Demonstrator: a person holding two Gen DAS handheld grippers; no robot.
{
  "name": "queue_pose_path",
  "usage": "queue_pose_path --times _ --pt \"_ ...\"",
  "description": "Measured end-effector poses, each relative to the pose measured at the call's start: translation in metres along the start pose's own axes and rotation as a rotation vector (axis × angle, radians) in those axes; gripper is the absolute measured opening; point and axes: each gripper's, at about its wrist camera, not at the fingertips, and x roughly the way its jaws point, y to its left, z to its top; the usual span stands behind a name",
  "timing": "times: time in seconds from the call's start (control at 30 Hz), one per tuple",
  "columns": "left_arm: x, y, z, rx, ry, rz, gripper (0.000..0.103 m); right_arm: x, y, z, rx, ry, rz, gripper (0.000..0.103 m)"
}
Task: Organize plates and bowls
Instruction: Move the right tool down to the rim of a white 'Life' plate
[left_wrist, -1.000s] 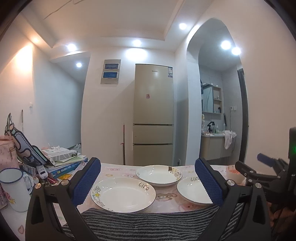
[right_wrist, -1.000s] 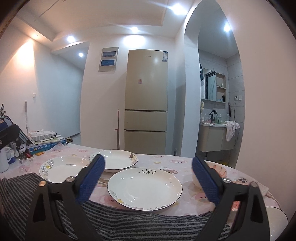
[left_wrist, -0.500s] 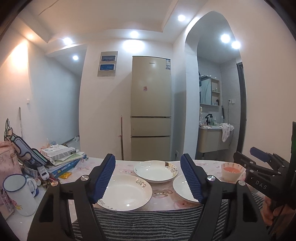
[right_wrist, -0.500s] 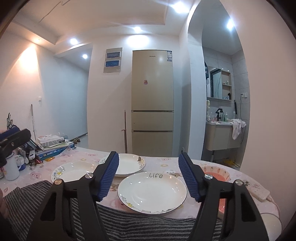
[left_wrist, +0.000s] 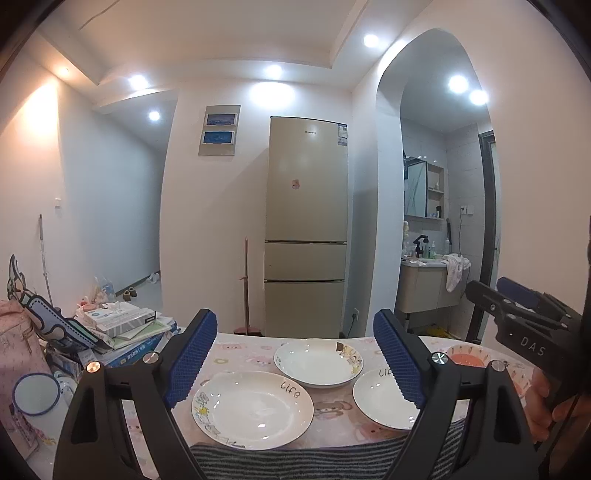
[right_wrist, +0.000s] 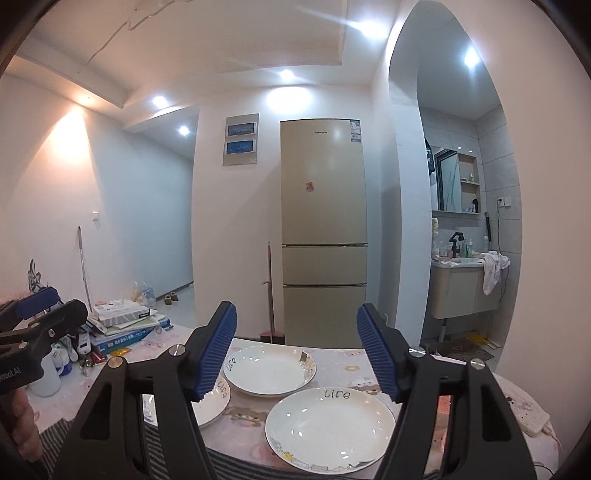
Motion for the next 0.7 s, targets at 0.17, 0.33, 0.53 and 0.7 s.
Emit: queue_pose_path --times 0.17,0.33,0.53,0.7 --pt "0.017 0.011 0.014 0.01 0.012 0.027 0.089 0.026 0.005 0.01 0.035 0.065 0.056 0.068" --pt "0.038 0.026 0.031 -0.002 0.015 0.071 0.089 0.059 0.016 0.026 0.037 0.123 0.099 0.073" --pt "0.075 0.054 0.05 -0.079 0.075 0.089 0.09 0.103 0.029 0.044 0.095 0.227 0.151 0.078" --pt "0.101 0.078 0.047 -0.118 0.119 0.152 0.103 0.133 0.043 0.045 0.132 0.276 0.119 0.087"
